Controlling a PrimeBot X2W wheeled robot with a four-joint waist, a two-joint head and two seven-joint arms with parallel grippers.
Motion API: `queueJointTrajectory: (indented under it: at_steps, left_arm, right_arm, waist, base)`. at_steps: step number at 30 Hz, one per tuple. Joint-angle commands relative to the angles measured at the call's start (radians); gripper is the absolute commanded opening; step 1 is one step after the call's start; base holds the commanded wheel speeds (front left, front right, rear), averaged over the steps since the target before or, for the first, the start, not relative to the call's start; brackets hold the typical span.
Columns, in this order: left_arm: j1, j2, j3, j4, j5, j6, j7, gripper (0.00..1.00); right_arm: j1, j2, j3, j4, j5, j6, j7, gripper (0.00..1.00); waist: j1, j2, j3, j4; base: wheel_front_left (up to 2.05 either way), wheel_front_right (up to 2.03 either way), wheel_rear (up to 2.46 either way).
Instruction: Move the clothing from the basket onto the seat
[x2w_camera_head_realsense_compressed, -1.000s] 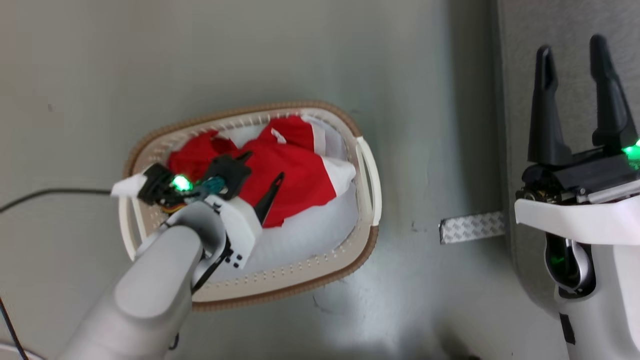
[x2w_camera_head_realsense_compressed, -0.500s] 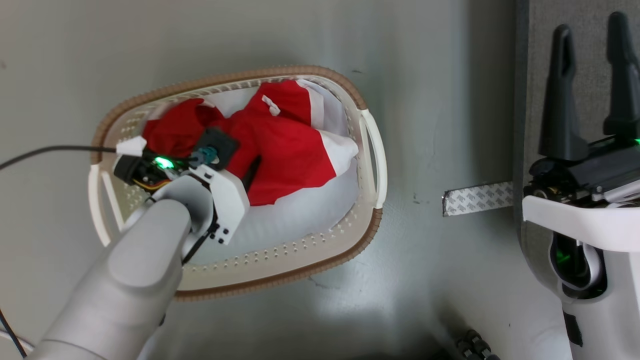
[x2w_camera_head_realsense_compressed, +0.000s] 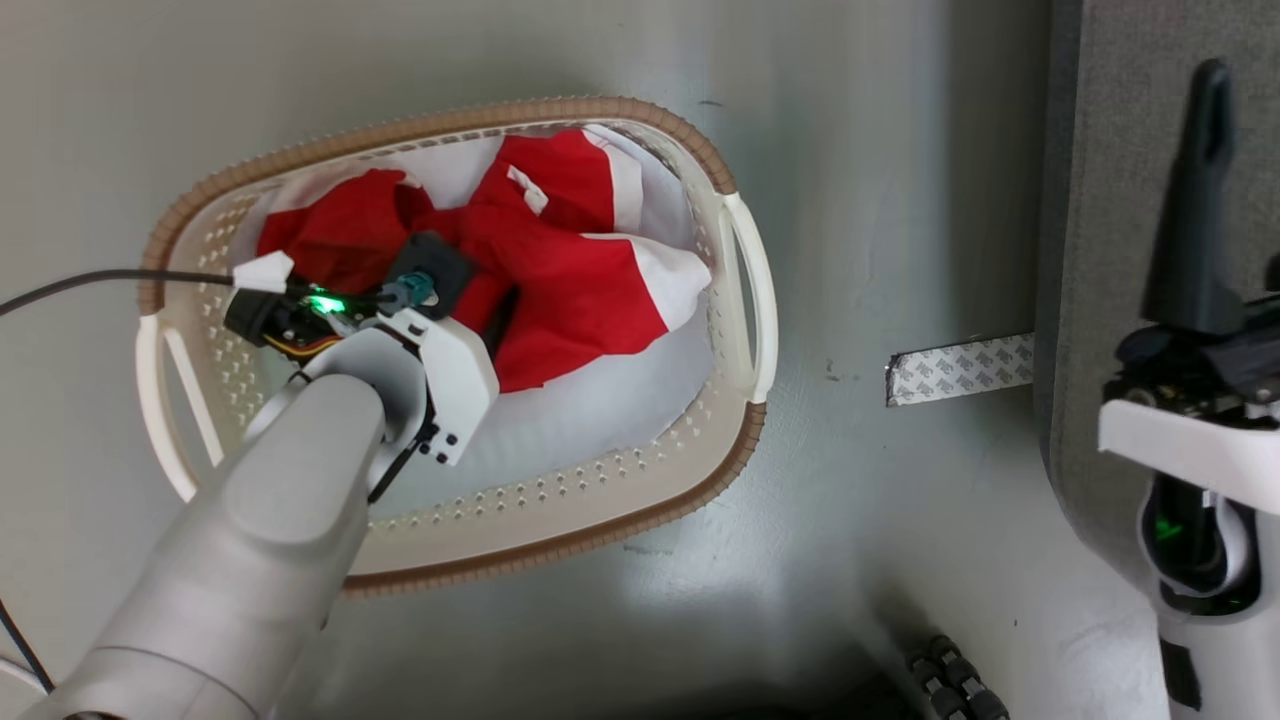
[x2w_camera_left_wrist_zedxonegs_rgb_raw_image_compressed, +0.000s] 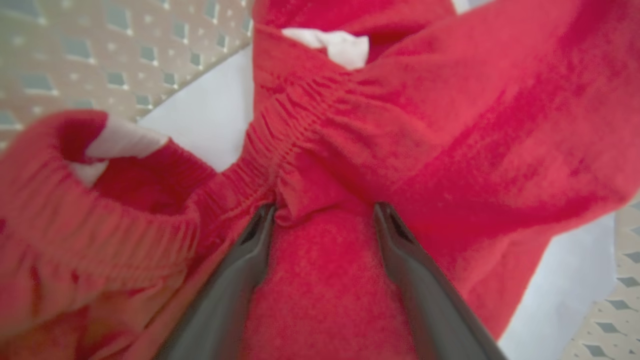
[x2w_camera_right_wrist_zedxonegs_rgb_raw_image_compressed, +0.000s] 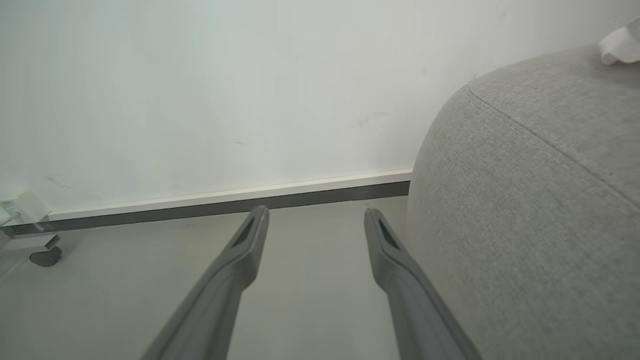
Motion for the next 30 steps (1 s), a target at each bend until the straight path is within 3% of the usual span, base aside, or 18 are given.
queueJointTrajectory:
  at_steps: [1,2,3,4,16,30]
  left_arm:
    - [0.001,0.002,-0.006,0.023,0.008,0.004,0.003,1.0]
    - [-0.003,-0.002,-0.01,0.033,0.011,0.006,0.001,0.84]
    - [-0.005,-0.005,-0.017,0.041,0.017,0.007,-0.006,0.36]
    - [-0.007,-0.01,-0.022,0.051,0.019,0.009,-0.011,0.0]
    - [-0.005,-0.103,-0.023,0.135,-0.034,-0.001,-0.14,0.0]
    - [0.134,-0.162,0.013,0.143,-0.153,-0.025,-0.257,0.0]
  right_arm:
    - [0.006,-0.002,-0.011,-0.009,-0.003,-0.002,0.001,1.0]
    - [0.01,-0.002,-0.018,-0.012,-0.002,-0.002,0.001,1.0]
    - [0.015,-0.002,-0.026,-0.016,0.001,-0.002,0.001,1.0]
    - [0.021,-0.002,-0.034,-0.02,0.001,-0.002,0.001,1.0]
    - [0.049,-0.002,-0.075,0.015,-0.018,-0.002,0.001,1.0]
    - [0.108,-0.002,-0.063,0.187,-0.062,-0.002,0.001,1.0]
  waist:
    - [0.0,0.0,0.005,-0.004]
    - [0.0,0.0,0.009,-0.006]
    - [0.0,0.0,0.011,-0.006]
    - [0.0,0.0,0.012,-0.005]
    - [0.0,0.0,-0.089,0.07]
    - [0.0,0.0,-0.429,0.117]
  base:
    - [0.0,0.0,0.0]
    - [0.0,0.0,0.0]
    - [0.0,0.0,0.0]
    - [0.0,0.0,0.0]
    - [0.0,0.0,0.0]
    - [0.0,0.0,0.0]
